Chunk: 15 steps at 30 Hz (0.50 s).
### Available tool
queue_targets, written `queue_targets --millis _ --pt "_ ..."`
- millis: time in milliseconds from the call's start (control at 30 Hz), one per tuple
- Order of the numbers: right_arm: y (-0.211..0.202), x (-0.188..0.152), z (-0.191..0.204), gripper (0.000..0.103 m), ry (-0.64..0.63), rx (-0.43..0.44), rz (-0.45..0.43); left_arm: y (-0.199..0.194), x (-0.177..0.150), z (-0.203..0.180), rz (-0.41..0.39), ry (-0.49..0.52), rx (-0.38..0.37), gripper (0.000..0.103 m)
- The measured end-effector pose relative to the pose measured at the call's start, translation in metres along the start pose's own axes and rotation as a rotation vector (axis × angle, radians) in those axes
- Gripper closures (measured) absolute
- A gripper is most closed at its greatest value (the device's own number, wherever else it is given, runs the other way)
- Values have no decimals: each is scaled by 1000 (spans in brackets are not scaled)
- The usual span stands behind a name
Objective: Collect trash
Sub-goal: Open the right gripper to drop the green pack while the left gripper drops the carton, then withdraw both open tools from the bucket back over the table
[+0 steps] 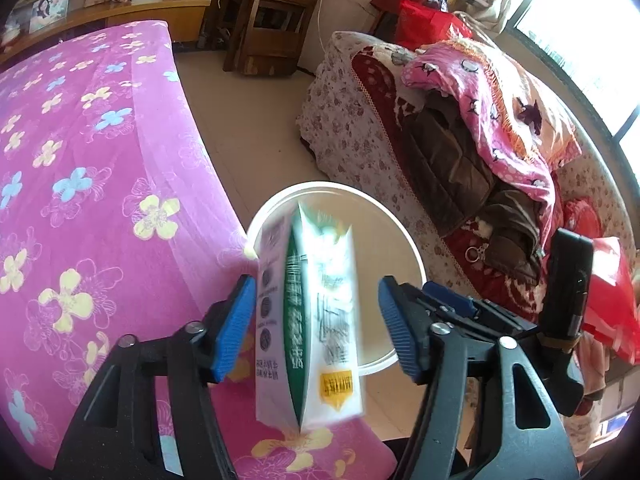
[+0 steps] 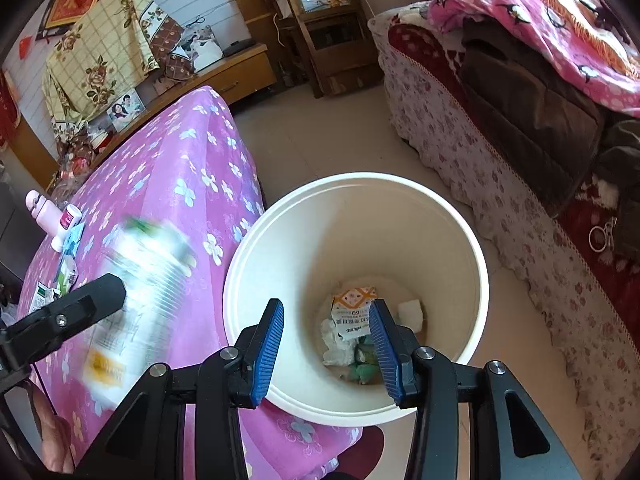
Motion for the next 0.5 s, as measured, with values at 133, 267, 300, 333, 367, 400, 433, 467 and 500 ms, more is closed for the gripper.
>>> queue_targets --millis 133,267,300,333,367,400,433,467,500 --pt "-2 -1 -1 61 10 -1 0 -4 2 1 -8 -2 2 36" --pt "-7 1 1 61 4 -3 -8 -10 1 8 -15 -3 30 36" --pt "-7 1 2 61 0 -5 -9 -11 0 10 -16 -2 45 36" --pt "-7 1 3 60 -2 -6 -8 -13 -1 13 -16 0 63 36" --pt "-8 0 6 60 -4 -4 -7 -15 -2 15 -18 3 78 36" --pt "-8 0 8 60 -7 -2 -6 -16 -2 17 -21 6 89 36" --pt "-9 -1 10 60 -10 -1 -6 -18 -3 19 -23 9 99 36" --pt "-9 -1 12 60 -15 1 -6 -21 -5 22 -26 13 113 36" --pt "-11 -1 16 60 -23 2 -8 -24 -6 25 -30 16 126 36"
Point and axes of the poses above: each gripper's, at about its wrist camera, not at the fingertips, and y roughly the way its jaws point, z to its left, x to its top, the point moved 9 cm from there along y, roughly the way its jaws point, and after that the axes turned 1 degree about z, right-handed, at the moved point
